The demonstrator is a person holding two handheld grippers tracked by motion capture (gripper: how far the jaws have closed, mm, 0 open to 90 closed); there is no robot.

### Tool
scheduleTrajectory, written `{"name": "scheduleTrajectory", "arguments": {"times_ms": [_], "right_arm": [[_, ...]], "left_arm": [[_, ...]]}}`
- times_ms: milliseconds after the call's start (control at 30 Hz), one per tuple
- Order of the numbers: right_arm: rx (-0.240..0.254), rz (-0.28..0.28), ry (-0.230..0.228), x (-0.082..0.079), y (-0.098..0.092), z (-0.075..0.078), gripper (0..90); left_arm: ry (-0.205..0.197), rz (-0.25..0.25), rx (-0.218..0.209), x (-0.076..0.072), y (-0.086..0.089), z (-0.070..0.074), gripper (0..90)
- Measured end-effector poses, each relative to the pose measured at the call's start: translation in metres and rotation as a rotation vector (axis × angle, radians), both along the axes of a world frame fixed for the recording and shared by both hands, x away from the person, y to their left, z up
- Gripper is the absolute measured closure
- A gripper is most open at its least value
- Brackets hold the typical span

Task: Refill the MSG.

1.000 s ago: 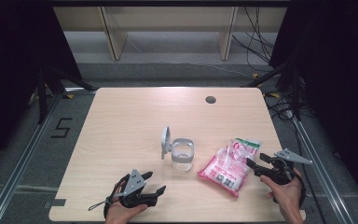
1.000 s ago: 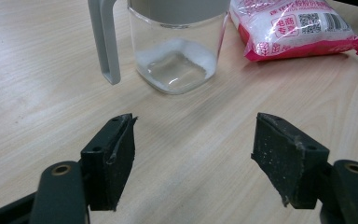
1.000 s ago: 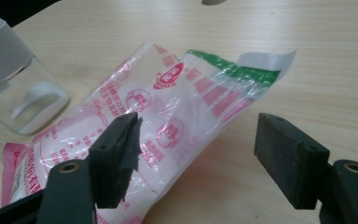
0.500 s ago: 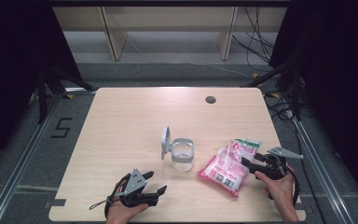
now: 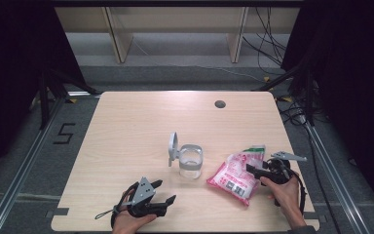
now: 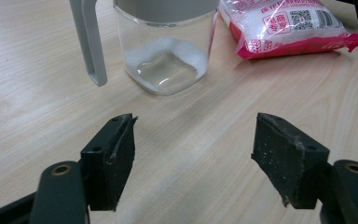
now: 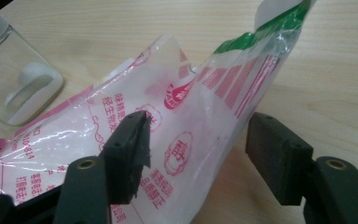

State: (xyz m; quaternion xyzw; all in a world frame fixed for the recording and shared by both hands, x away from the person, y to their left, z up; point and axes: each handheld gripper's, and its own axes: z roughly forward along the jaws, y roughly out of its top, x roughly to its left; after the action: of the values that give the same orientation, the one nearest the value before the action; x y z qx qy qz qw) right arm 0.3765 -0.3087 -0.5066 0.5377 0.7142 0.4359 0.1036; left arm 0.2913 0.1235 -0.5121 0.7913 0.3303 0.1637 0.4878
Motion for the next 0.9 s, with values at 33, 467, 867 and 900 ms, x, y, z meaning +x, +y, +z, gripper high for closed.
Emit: {"name": "scheduleTrajectory", "arguments": {"times_ms": [33, 467, 867, 900], "right_arm": [[-0.010, 0.019, -0.032, 0.0027, -0.0008, -0.0021, 41.5], [-0.022, 0.029, -0.018, 0.0096, 0.0040, -0.0042, 51.7], [-0.027, 0.056, -0.072, 0.0107, 0.0048, 0.0004, 85.6], [-0.040, 0.055, -0.078, 0.0109, 0.0050, 0.0006, 86.4]], "left_arm": [[-0.006, -0.004, 0.014, 0.0005, 0.0003, -0.0001, 29.1], [0.006, -0.006, -0.007, -0.0004, -0.0037, -0.0016, 29.1], [0.003, -0.002, 0.000, -0.0006, -0.0030, -0.0009, 29.1], [0.002, -0.006, -0.003, -0.0001, -0.0031, -0.0014, 29.1]]}}
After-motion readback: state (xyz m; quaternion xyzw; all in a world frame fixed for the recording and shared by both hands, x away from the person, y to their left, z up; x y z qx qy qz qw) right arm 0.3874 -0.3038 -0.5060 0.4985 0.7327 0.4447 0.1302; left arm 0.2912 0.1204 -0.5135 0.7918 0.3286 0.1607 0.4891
